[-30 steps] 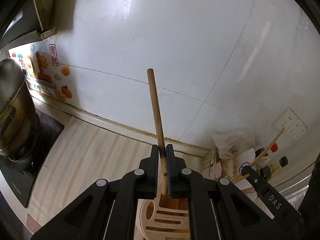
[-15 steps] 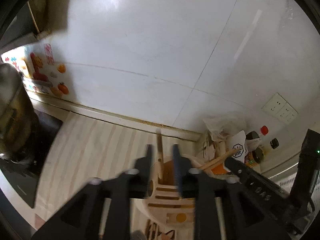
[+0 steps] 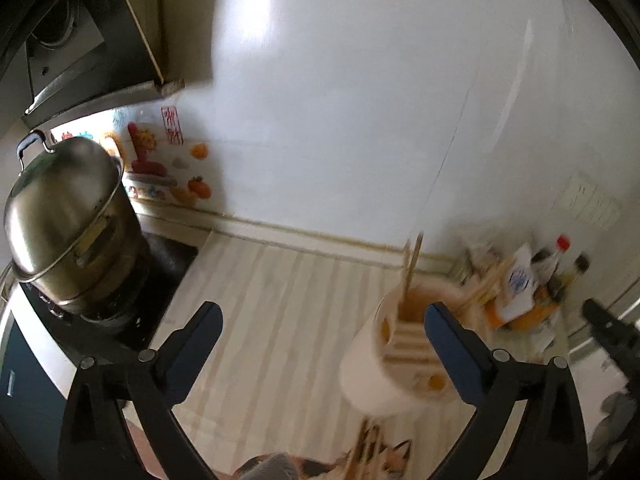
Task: Organize utensils
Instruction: 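Lower both chopsticks into the holder and open both tools, then return the left tool to the mat and grasp a chopstick while the right tool grasps another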
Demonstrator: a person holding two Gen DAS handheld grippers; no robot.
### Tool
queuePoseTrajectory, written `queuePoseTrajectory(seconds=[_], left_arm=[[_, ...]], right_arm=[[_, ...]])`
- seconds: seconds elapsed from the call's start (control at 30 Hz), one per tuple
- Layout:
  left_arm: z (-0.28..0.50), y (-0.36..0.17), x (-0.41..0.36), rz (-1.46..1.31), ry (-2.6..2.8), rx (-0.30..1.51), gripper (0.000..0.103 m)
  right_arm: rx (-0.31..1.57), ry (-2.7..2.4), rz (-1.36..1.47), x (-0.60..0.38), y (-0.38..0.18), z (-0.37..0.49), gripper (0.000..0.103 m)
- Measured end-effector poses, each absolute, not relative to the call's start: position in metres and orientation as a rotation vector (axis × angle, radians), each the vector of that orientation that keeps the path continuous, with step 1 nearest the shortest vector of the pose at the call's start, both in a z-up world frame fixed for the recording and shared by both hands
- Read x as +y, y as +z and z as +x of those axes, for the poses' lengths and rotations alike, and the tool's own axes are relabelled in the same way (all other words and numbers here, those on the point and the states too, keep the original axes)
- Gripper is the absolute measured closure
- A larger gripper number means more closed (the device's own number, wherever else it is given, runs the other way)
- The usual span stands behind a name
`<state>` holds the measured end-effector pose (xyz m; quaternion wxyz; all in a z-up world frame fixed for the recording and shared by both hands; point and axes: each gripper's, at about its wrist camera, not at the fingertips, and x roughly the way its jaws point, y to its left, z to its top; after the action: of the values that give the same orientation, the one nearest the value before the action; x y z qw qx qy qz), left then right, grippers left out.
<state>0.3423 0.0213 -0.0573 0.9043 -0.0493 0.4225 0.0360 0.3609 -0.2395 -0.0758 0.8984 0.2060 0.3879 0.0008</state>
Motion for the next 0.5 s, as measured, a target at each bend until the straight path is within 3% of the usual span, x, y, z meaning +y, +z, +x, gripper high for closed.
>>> queuePoseTrajectory(seconds=[0.43, 0.5], left_arm=[[0.304, -0.195, 0.004, 0.034, 0.056, 1.156, 0.001], [0.299, -0.217, 0.001, 0.034, 0.034, 1.208, 0.008]], right_arm=[[1.095, -0.142, 0.350, -0.266, -0.185, 0.312, 0.017], [1.166, -0.139, 0.337, -0.266, -0.210, 0.306, 0.023]])
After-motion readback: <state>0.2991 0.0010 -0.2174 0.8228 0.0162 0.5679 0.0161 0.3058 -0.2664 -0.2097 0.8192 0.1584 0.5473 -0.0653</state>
